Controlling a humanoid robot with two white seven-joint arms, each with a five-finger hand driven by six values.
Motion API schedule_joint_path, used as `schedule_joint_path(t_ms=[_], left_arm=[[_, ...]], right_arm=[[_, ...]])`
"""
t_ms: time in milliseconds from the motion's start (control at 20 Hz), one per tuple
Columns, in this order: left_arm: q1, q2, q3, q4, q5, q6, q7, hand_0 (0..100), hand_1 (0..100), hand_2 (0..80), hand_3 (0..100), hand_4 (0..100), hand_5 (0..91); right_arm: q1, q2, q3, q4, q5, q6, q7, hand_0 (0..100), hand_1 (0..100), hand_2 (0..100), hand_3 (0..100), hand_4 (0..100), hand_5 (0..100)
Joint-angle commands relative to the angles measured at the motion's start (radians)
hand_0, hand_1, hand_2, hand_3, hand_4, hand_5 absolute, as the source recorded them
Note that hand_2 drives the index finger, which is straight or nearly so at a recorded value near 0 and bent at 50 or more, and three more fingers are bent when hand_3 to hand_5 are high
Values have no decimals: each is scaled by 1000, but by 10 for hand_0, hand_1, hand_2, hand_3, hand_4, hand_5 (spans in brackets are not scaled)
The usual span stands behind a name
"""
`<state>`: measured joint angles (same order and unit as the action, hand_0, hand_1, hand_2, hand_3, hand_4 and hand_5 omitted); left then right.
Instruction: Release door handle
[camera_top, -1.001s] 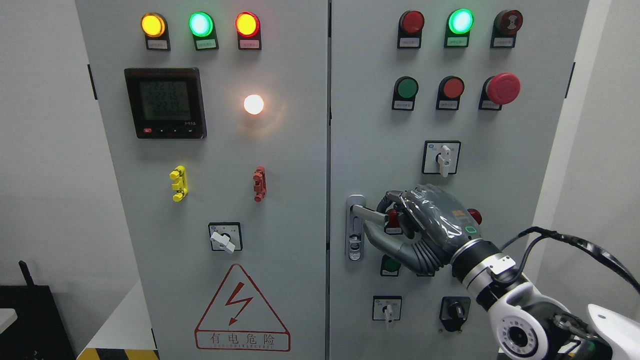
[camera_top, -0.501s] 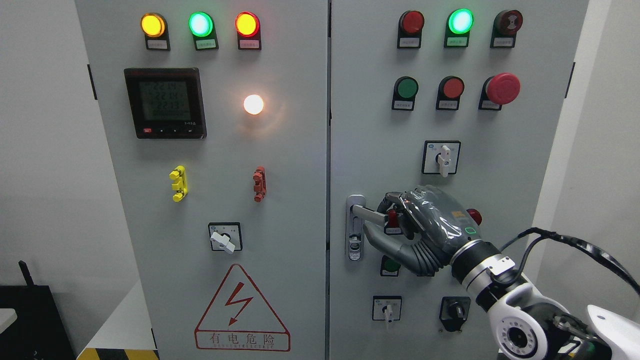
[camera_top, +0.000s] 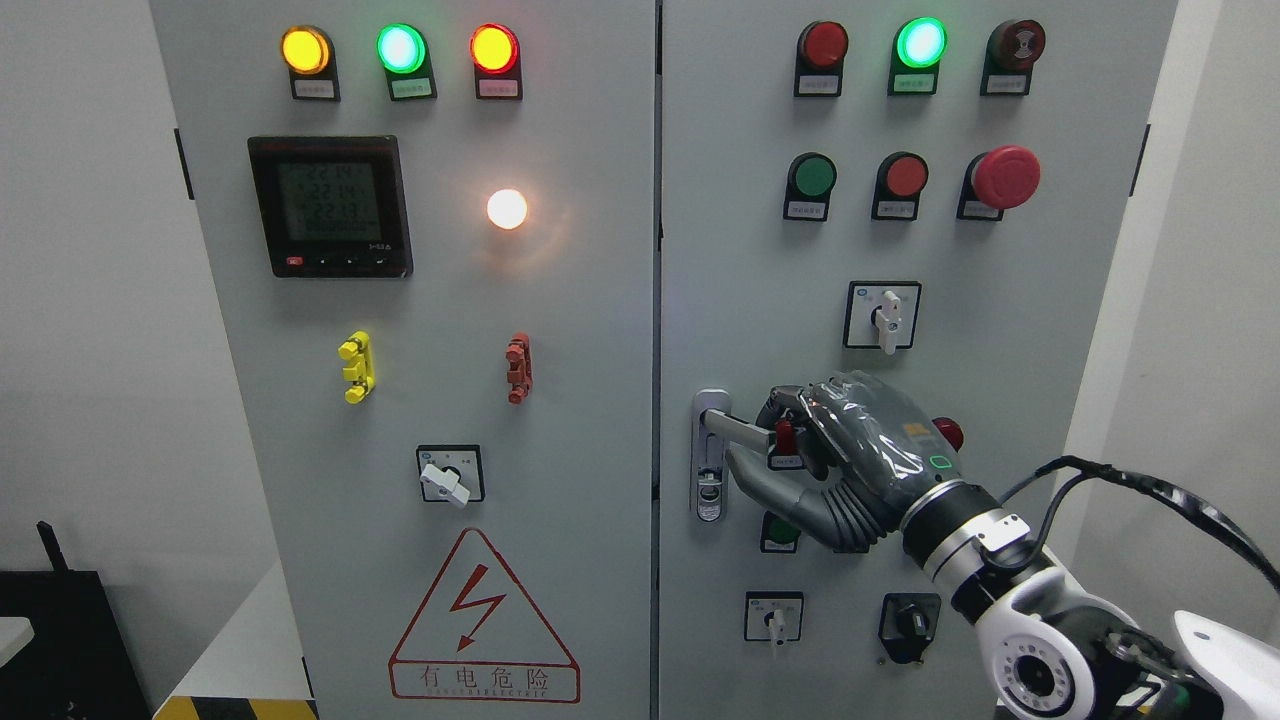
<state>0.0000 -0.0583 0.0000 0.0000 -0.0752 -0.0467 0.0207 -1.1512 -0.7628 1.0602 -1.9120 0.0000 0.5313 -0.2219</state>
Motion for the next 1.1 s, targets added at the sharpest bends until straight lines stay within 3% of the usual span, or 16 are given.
schedule_joint_path(t_ms=[0, 1051], left_arm=[[-3, 0, 2, 9, 0, -1, -1, 120, 389, 0, 0, 0, 0], [-3, 0, 2, 9, 0, -1, -1, 120, 389, 0, 0, 0, 0]], right_arm=[[2, 0, 0, -2, -34, -1, 0, 407, 218, 552, 1000, 1000, 1000], [7, 0, -6, -2, -32, -1, 0, 442, 231, 595, 1000, 1000, 1000]])
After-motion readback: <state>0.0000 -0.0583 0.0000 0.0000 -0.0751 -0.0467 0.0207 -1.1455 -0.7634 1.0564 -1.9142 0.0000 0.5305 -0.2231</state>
